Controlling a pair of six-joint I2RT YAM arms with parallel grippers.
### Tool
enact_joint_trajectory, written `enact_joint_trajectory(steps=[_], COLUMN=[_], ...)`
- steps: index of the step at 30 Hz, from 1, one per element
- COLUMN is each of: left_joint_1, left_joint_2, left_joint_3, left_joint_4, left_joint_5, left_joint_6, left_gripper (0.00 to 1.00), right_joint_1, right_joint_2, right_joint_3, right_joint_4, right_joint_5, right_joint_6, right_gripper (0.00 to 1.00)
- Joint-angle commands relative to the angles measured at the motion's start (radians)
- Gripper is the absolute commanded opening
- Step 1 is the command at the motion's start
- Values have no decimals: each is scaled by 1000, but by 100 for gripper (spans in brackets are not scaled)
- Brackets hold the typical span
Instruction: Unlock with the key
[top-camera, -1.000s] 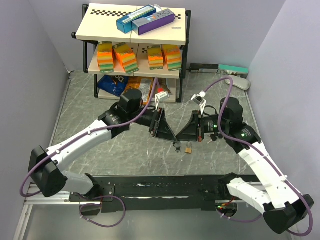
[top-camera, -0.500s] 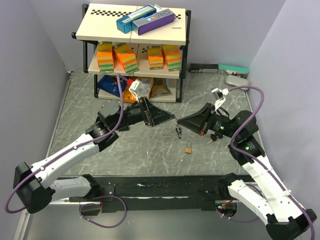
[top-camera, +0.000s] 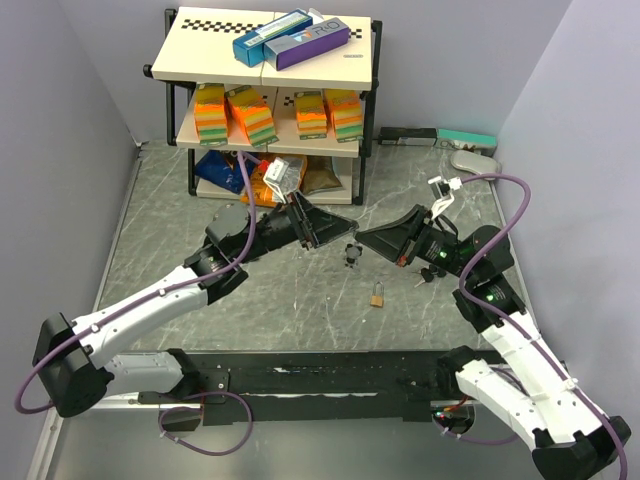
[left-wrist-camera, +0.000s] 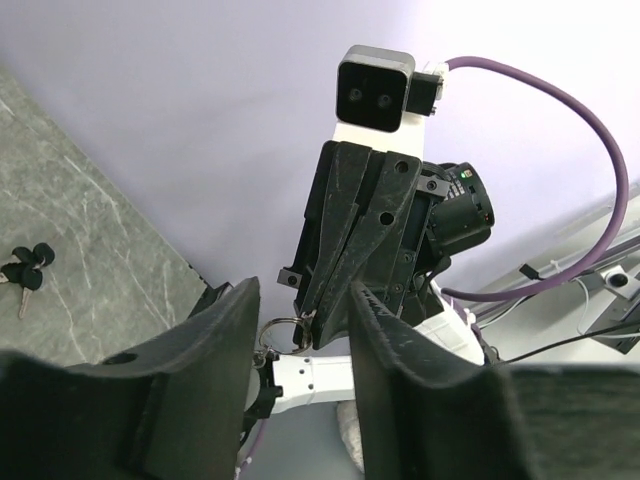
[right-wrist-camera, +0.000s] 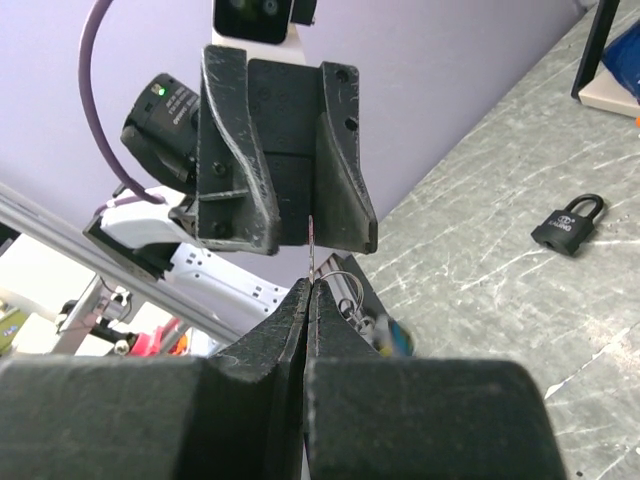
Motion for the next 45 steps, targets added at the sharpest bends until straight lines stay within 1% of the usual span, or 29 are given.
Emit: enact_joint_trajectory(steps=[1, 5, 6, 8, 9, 10, 11, 12, 13, 16, 18, 19, 20, 22, 23, 25, 27, 28, 31, 35, 39, 41, 42, 45], left_joint_1=[-8, -10, -10, -11, -11, -11, -11, -11, -11, -11, -8, -1, 6, 29, 36, 61, 72, 81, 90, 95, 96, 96, 95, 95], left_joint_2=[0, 11, 14, 20, 20, 21, 27, 31, 34, 40, 40, 43, 47, 57, 69, 87, 98, 112, 133, 133, 138, 138, 139, 139], left_joint_3=[24, 35, 37, 43, 44, 46, 49, 54, 58, 81, 89, 89, 89, 93, 100, 119, 142, 171, 227, 229, 230, 235, 241, 251], left_joint_4=[59, 48, 48, 41, 39, 37, 27, 15, -1, -45, -58, -56, -53, -61, -68, -94, -117, -155, -243, -243, -255, -275, -282, -300], left_joint_5=[-24, -21, -21, -21, -23, -21, -27, -32, -38, -36, -12, 12, 40, 127, 151, 232, 286, 334, 397, 442, 488, 505, 510, 519], left_joint_6=[-11, -10, -8, -7, -7, -7, -7, -1, 3, 33, 50, 53, 52, 46, 47, 56, 78, 90, 142, 150, 156, 170, 173, 185], left_gripper=[42, 35, 31, 25, 18, 16, 9, 4, 1, 1, 1, 1, 1, 1, 1, 1, 1, 1, 1, 1, 1, 1, 1, 1], right_joint_1=[9, 7, 7, 7, 7, 7, 7, 7, 7, 6, -8, -17, -28, -63, -71, -85, -85, -85, -85, -85, -85, -85, -85, -85], right_joint_2=[-24, -17, -14, -8, -5, 1, 6, 9, 15, 21, 19, 16, 13, 7, 7, 15, 21, 21, 25, 45, 32, 32, 30, 32], right_joint_3=[-8, -8, -9, -9, -8, -5, 2, 8, 12, 28, 34, 34, 31, 19, 5, -4, 0, 5, 38, 74, 69, 65, 61, 58], right_joint_4=[68, 66, 68, 68, 63, 58, 37, 25, 9, -41, -57, -57, -51, -11, 5, 31, 12, -15, -89, -181, -186, -179, -175, -149], right_joint_5=[34, 36, 33, 28, 22, 18, 13, 4, -2, -19, -37, -60, -80, -114, -155, -209, -231, -237, -248, -278, -262, -255, -255, -258], right_joint_6=[22, 26, 26, 27, 26, 24, 12, 4, -8, -20, -24, -17, -13, 16, 25, 44, 32, 15, -39, -112, -116, -114, -108, -93], right_gripper=[0, 0, 0, 0, 0, 0, 0, 0, 0, 0, 6, 11, 24, 37, 45, 49, 48, 45, 39, 36, 36, 37, 39, 40])
